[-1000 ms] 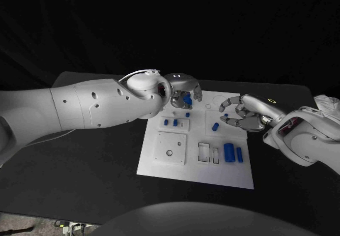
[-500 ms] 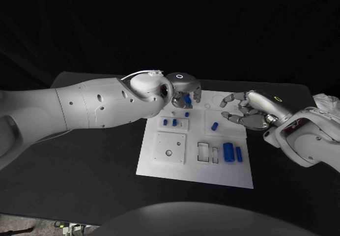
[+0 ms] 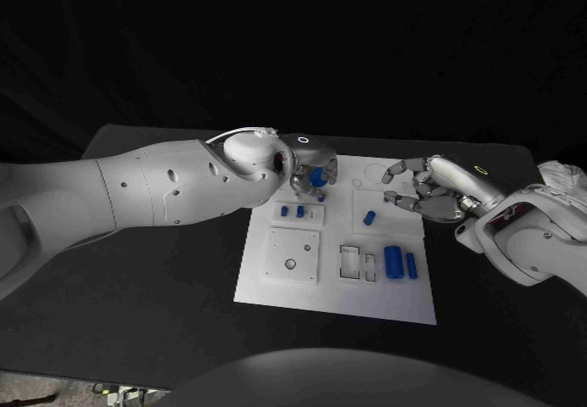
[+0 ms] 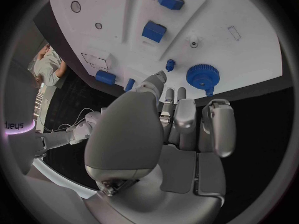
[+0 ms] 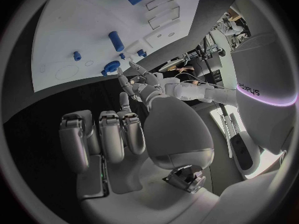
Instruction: Assemble the parts on the task board
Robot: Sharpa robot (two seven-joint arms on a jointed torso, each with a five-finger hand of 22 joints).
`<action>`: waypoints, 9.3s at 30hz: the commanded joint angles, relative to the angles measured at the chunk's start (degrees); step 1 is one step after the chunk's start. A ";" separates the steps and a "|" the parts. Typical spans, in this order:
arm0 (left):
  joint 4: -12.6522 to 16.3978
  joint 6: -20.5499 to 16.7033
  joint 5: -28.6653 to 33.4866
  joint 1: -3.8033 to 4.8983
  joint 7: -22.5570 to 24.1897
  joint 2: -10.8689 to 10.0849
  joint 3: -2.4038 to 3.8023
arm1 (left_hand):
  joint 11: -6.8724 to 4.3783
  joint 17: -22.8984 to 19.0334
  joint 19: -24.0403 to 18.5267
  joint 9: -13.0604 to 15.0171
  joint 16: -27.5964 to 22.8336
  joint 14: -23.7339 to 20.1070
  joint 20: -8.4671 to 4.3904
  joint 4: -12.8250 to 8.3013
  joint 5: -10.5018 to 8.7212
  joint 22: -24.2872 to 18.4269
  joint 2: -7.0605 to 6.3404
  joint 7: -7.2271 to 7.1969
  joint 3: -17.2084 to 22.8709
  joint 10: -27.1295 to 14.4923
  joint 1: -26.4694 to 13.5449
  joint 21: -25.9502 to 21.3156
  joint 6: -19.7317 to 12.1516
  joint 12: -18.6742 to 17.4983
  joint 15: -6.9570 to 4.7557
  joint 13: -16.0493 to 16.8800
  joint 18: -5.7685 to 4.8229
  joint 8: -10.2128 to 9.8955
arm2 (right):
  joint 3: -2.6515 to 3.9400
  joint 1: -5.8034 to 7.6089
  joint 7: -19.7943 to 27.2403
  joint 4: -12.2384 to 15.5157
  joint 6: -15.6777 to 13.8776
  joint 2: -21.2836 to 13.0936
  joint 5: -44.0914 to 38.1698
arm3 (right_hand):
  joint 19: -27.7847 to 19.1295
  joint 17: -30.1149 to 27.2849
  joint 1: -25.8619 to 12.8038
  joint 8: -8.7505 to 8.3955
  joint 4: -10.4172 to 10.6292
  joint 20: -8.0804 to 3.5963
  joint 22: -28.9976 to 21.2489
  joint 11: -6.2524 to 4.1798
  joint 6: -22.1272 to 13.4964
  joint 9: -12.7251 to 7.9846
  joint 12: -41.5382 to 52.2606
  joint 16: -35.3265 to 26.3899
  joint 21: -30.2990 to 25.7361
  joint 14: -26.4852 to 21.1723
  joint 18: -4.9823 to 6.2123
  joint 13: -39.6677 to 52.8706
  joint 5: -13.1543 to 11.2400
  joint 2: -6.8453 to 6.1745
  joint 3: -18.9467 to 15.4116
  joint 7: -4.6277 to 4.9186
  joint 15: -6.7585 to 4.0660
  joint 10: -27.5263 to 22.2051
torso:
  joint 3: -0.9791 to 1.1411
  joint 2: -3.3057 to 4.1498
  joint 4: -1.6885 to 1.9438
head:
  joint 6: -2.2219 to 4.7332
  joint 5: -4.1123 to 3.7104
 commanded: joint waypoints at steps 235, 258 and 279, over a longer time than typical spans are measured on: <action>0.22 0.62 2.30 -2.05 -0.26 -4.77 -1.11 | -1.32 -13.49 -0.11 -0.83 -4.62 -4.35 -0.32 -7.68 1.28 10.73 2.81 2.26 9.11 10.89 1.07 -4.70 7.84 -1.05 -0.53 -2.93 0.08 2.90 | -0.02 -1.80 -3.18 -1.78 4.28 0.59 0.24 | 3.66 15.05 2.04 1.13 -0.52 -0.84 13.96 -0.83 2.90 -0.26 0.01 0.20 -2.27 6.18 0.06 15.06 3.43 0.26 0.83 -0.61 -0.77 5.91 | 0.34 -0.61 0.69 | 0.00 0.65; -0.28 2.69 1.47 -2.30 -1.74 -4.50 -1.11 | -0.62 -16.39 -1.13 -3.22 -5.90 -6.38 -0.10 -7.26 -0.19 10.23 0.83 -0.94 9.33 8.53 -0.11 -6.62 -0.59 -4.38 -0.43 -4.53 0.46 -0.88 | -0.02 -1.88 -3.34 -1.84 4.46 0.66 0.24 | 3.59 15.05 2.12 1.12 -0.59 -0.85 13.92 -0.84 2.92 -0.28 0.01 0.20 -2.35 6.18 0.08 15.06 3.43 0.26 0.86 -0.61 -0.78 5.91 | 0.37 -0.61 0.66 | 0.00 0.57; -0.04 -7.39 0.98 -2.33 1.63 -6.08 -1.05 | 0.15 -17.55 -1.53 -3.97 -6.16 -7.09 0.35 -6.54 -2.24 10.04 -0.02 -2.64 8.95 2.12 -0.15 -7.45 -3.19 -6.65 0.05 -5.00 0.61 -0.55 | -0.02 -1.95 -3.45 -1.93 4.13 0.59 -0.03 | 3.41 15.05 2.19 1.10 -0.69 -0.87 13.84 -0.84 2.93 -0.31 0.01 0.20 -2.55 6.18 0.14 15.06 3.41 0.16 0.85 -0.60 -0.79 5.91 | 0.29 -0.60 0.75 | 0.00 0.55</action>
